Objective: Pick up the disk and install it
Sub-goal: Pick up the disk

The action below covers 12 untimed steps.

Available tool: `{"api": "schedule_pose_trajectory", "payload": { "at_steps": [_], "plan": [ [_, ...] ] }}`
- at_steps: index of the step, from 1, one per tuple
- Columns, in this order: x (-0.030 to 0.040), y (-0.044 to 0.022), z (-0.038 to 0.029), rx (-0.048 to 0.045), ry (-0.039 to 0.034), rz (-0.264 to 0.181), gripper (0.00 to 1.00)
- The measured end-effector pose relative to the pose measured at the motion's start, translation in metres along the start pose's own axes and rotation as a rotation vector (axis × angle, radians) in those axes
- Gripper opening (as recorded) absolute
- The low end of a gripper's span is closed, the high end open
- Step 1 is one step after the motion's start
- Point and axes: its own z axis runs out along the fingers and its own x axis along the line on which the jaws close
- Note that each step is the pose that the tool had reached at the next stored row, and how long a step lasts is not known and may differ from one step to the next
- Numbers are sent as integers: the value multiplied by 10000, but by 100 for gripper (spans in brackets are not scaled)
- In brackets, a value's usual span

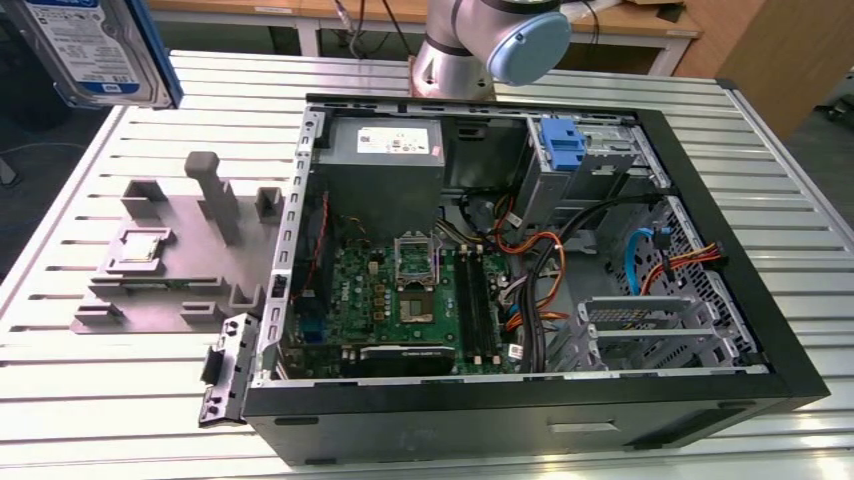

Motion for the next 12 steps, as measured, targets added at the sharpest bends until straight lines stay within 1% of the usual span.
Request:
{"api": "schedule_pose_trajectory", "payload": {
  "at_steps": [12],
  "plan": [
    [-4,1,-97,0,6,0,37]
  ]
}}
